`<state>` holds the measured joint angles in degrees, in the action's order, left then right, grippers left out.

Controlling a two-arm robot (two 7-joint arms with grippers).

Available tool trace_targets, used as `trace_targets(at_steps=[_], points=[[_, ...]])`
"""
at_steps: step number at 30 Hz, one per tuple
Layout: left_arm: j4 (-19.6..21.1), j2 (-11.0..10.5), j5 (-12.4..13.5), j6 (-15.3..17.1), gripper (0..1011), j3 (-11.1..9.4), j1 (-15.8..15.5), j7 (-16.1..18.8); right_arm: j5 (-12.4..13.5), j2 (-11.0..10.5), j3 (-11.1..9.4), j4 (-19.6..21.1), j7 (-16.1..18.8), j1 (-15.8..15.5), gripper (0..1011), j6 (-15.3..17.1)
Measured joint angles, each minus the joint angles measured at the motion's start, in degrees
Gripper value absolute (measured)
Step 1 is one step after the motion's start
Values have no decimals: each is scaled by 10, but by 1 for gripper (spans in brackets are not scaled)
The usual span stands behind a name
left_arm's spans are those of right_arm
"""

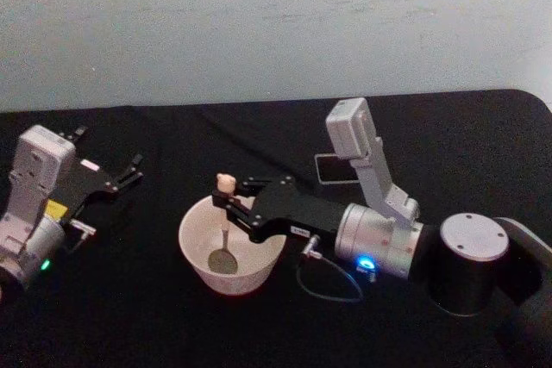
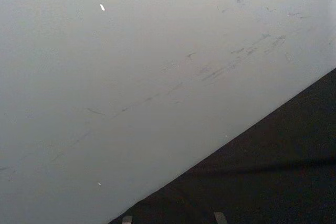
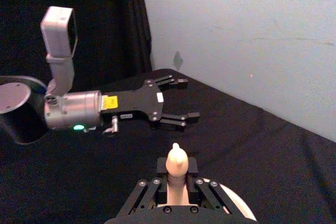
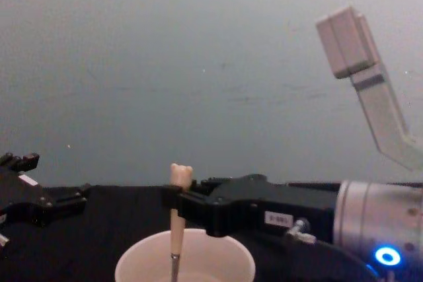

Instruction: Pick up the stirring spoon with one hand, stir inside the cup, then place it back in its original position.

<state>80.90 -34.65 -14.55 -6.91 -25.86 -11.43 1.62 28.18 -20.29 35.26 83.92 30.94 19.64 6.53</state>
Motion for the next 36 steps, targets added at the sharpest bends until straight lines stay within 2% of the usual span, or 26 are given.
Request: trace_targets(at_steps=[10, 17, 23, 29, 36], points=[[0, 0, 0, 0, 1001, 0, 0, 0, -20, 45, 0, -53, -36, 29, 204, -8], [0, 0, 0, 0, 1001, 0, 0, 0, -31, 56, -12, -72, -47, 38, 204, -14], [0, 0, 0, 0, 1001, 0, 0, 0, -33, 46, -27, -66, -47, 33, 204, -16], [0, 0, 0, 0, 1001, 0, 0, 0, -22, 17, -44, -32, -29, 11, 204, -15], [0, 0, 0, 0, 1001, 0, 0, 0, -8, -13, -45, 1, -5, -11, 204, -10]])
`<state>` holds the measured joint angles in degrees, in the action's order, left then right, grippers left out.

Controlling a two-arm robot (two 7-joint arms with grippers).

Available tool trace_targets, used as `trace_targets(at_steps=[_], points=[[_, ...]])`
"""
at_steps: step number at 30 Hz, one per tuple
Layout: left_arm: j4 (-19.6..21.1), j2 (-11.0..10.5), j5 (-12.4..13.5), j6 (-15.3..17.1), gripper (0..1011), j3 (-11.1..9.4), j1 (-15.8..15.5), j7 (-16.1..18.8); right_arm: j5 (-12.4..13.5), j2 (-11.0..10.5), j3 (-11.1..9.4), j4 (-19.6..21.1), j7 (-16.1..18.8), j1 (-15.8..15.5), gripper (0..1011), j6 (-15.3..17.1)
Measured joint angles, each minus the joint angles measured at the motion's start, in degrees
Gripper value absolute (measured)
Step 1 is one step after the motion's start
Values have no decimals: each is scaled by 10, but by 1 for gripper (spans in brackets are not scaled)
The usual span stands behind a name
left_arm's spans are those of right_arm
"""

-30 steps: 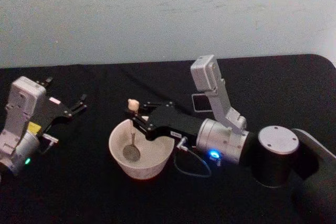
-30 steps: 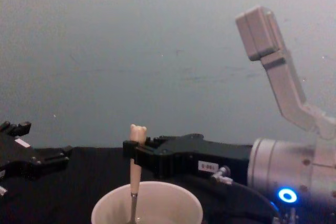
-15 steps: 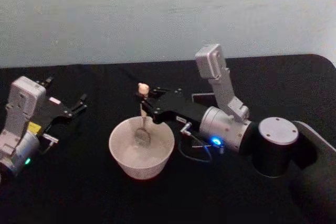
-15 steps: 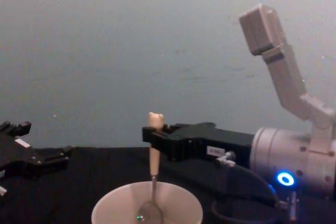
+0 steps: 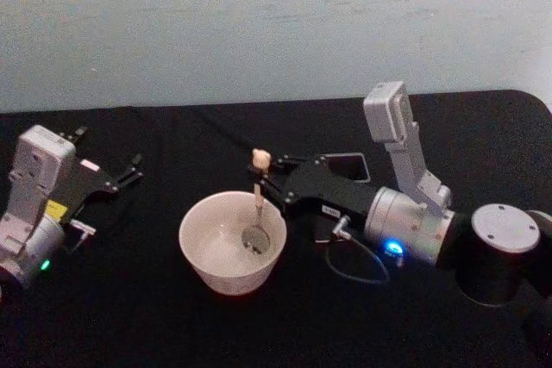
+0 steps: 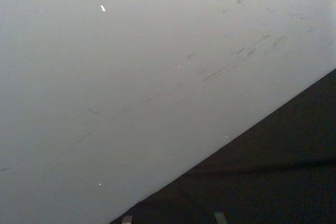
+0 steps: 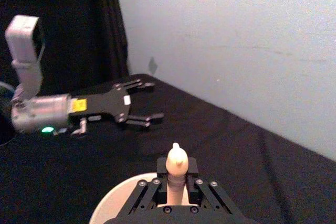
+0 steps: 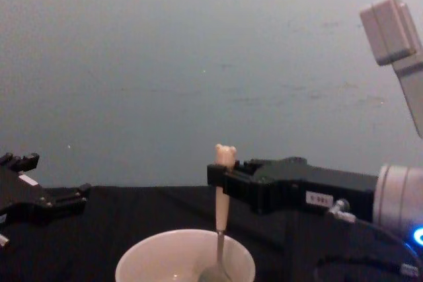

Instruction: Pick up the stirring spoon with one hand, stir inside the cup, then place it back in its original position.

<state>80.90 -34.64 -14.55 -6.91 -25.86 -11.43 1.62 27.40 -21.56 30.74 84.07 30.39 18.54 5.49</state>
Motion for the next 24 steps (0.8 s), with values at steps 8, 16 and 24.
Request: trace_targets(at_steps=[8, 16, 24], points=[[0, 0, 0, 0, 1001, 0, 0, 0, 8, -11, 12, 14, 12, -11, 204, 3], [0, 0, 0, 0, 1001, 0, 0, 0, 18, -4, 28, 16, 18, -8, 204, 9], [0, 0, 0, 0, 1001, 0, 0, 0, 17, 26, 43, -13, 3, 15, 204, 10]])
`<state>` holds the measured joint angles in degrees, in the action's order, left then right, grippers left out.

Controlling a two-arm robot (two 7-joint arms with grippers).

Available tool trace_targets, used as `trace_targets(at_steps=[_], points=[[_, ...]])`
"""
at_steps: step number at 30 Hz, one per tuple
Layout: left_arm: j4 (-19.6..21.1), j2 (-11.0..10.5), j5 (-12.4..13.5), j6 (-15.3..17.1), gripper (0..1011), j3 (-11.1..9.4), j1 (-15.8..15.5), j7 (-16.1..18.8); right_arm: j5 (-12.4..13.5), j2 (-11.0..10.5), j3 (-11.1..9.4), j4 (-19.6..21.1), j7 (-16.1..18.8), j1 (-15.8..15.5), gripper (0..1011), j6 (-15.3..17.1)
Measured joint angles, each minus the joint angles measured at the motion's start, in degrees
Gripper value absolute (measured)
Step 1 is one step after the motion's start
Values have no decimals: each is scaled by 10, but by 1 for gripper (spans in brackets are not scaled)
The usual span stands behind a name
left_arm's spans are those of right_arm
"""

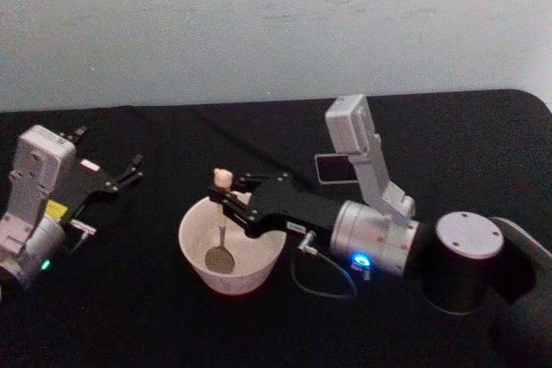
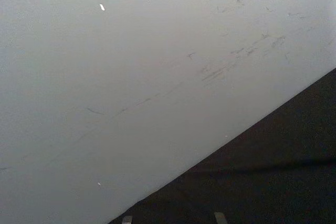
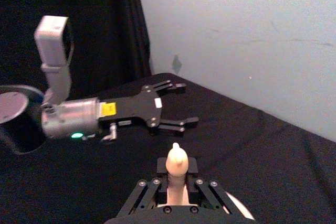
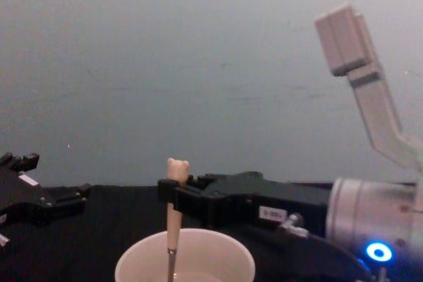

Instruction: Pick up the stirring spoon with one hand, stir inside the cup, then place it back in its original position.

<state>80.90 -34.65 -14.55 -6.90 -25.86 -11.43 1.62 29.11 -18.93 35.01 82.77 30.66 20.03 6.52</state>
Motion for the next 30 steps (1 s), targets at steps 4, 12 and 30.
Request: trace_targets(at_steps=[4, 12, 30], points=[[0, 0, 0, 0, 1001, 0, 0, 0, -9, 19, 2, -22, -15, 14, 204, -4], [0, 0, 0, 0, 1002, 0, 0, 0, -27, 49, -9, -69, -45, 37, 204, -12], [0, 0, 0, 0, 1001, 0, 0, 0, -10, -8, -44, -8, -19, -7, 204, 3]])
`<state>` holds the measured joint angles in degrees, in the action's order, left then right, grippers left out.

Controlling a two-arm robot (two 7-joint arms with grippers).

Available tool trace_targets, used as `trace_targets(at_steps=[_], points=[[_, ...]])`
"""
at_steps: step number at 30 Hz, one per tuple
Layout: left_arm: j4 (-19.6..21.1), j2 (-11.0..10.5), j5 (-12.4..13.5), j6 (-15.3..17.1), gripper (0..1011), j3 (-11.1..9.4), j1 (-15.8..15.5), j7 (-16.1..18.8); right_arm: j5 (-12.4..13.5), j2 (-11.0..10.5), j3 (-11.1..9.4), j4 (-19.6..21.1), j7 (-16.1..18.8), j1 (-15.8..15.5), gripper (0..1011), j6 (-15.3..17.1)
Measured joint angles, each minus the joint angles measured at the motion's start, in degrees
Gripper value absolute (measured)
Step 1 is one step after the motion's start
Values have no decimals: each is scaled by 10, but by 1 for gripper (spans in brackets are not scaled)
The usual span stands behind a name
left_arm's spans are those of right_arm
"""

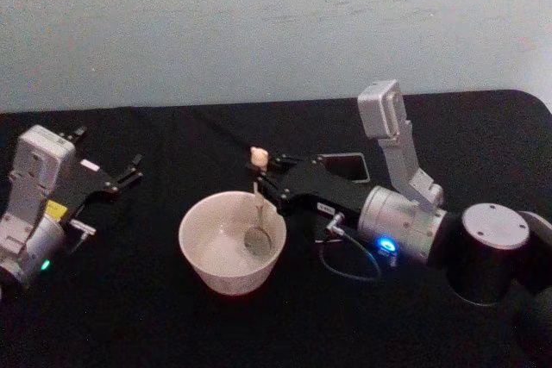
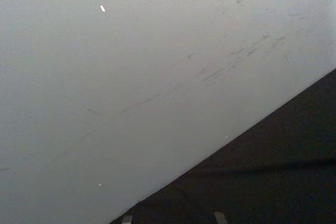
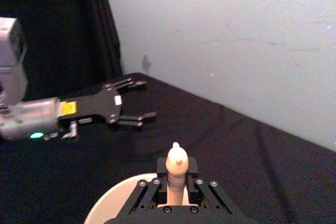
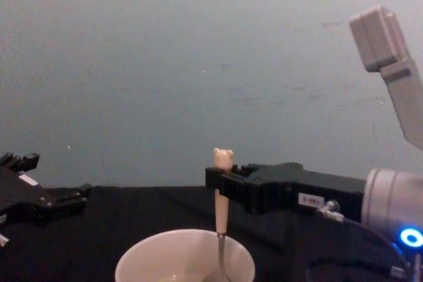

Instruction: Pick up the stirring spoon with one hand, stir inside the cup, then place it back in its original position.

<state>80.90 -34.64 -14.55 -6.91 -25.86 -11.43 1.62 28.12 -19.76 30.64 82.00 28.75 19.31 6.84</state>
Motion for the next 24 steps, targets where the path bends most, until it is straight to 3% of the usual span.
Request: trace_targets(at_steps=[7, 16, 24], points=[[0, 0, 0, 0, 1001, 0, 0, 0, 29, -16, 0, 26, 10, -13, 204, 26], [0, 0, 0, 0, 1001, 0, 0, 0, 57, -11, -3, 26, -4, -4, 204, 42], [0, 0, 0, 0, 1001, 0, 0, 0, 89, -2, -21, 28, -34, 8, 204, 54]])
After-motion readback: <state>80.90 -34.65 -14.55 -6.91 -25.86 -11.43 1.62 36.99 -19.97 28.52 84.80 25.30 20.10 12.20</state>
